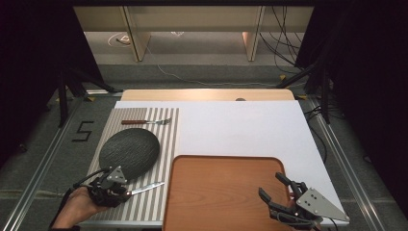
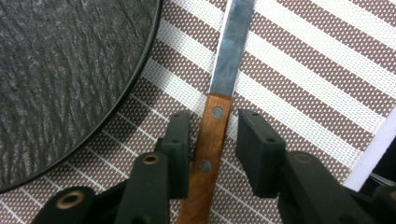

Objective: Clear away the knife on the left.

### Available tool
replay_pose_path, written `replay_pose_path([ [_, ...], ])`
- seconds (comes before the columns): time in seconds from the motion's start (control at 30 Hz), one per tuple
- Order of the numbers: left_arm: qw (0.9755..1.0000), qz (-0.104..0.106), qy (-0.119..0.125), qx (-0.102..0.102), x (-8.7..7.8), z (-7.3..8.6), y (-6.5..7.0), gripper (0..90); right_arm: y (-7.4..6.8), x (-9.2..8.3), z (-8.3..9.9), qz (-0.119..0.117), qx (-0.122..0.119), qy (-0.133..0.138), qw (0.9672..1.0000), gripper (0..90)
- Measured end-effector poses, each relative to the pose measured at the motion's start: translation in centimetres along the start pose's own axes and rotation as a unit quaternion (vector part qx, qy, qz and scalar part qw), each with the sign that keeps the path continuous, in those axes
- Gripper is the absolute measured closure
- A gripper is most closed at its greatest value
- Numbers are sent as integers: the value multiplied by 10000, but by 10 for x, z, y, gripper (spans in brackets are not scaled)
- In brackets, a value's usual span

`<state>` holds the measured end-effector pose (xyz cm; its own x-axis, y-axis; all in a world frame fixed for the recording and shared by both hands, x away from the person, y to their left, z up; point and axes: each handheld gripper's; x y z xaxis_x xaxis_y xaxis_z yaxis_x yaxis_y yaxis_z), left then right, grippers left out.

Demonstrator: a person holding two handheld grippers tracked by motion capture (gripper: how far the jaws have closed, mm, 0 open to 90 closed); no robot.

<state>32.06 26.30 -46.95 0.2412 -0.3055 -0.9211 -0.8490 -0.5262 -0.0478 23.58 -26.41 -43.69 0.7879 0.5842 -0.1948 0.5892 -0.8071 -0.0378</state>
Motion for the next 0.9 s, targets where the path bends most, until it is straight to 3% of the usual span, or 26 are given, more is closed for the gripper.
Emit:
replay_pose_path([
  [0.4,9987,74,-507,7,1,-14,1,761,-1,0,0,4,-30,-7,10000,289],
  [0.7,9989,-35,-426,195,0,-13,4,770,-1,0,0,8,-35,9,10000,290],
  [0.9,9997,-44,-124,182,-7,-11,4,770,0,0,0,-1,-36,6,10000,290],
])
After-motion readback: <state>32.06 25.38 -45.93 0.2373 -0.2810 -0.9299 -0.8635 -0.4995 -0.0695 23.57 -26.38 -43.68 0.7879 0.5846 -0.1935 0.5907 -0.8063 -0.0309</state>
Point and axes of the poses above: each handheld gripper's, and its own axes: x roughly forward along the jaws, z roughly out of its underside, y roughly to its right, and after that the axes turned 5 degrees about x, right-handed
